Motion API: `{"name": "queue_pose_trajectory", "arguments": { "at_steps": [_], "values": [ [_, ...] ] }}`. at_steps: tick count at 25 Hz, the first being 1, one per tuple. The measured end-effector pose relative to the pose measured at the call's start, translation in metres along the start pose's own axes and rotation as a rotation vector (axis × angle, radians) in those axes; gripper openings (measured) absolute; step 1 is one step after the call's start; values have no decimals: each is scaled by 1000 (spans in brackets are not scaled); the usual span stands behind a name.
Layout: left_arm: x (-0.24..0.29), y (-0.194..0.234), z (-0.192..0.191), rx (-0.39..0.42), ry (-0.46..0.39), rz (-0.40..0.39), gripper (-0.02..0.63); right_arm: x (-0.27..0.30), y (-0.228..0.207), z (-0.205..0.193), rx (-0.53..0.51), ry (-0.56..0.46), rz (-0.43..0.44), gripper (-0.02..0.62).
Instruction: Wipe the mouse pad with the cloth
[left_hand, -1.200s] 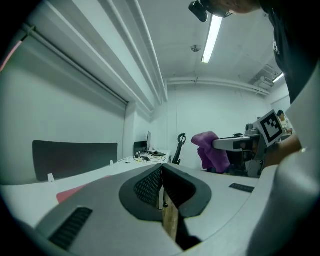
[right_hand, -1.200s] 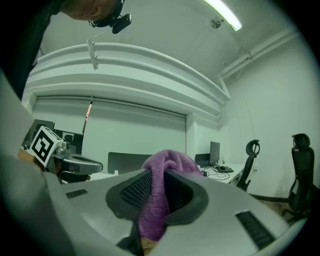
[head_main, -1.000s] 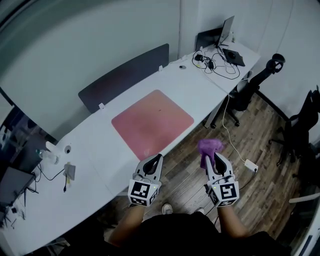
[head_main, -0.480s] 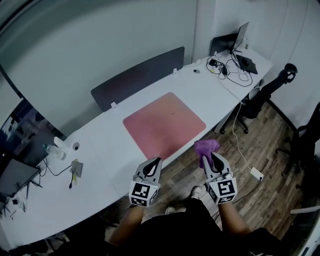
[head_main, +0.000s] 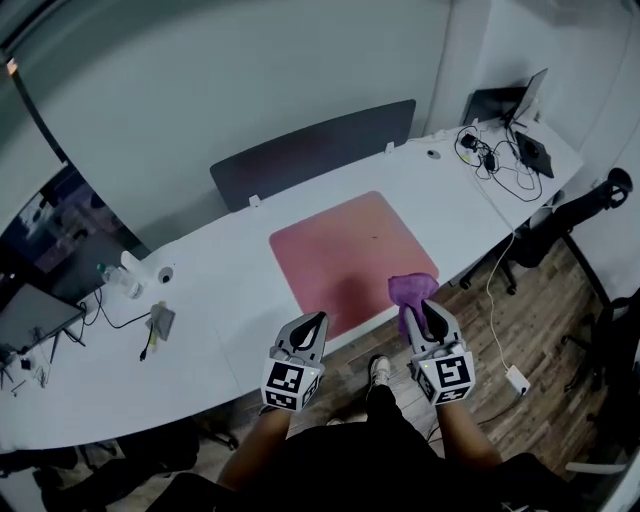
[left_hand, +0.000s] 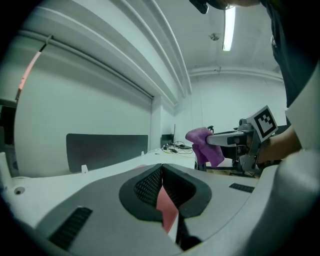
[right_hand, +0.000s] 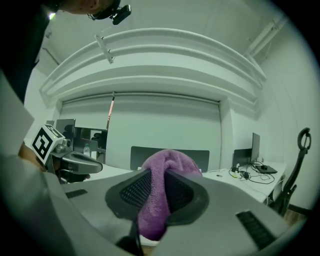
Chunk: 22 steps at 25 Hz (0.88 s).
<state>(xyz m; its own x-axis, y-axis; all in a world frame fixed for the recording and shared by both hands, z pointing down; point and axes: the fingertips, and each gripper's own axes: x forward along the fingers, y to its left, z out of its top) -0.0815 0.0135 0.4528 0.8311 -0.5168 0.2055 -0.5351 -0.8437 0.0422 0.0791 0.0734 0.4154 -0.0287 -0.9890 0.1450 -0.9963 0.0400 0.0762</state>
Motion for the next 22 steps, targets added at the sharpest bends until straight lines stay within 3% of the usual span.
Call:
{"name": "queue_pose_trajectory", "arguments": {
  "at_steps": [4, 18, 22],
  "values": [
    [21, 9, 0, -41, 20, 23, 21, 36, -9, -3, -27, 27, 47, 89],
    [99, 34, -11, -161, 97, 191, 21, 137, -63, -44, 54, 111, 248, 89],
    [114, 42, -16, -160, 131, 249, 21, 157, -83, -54, 68, 126, 290, 89]
  ]
}}
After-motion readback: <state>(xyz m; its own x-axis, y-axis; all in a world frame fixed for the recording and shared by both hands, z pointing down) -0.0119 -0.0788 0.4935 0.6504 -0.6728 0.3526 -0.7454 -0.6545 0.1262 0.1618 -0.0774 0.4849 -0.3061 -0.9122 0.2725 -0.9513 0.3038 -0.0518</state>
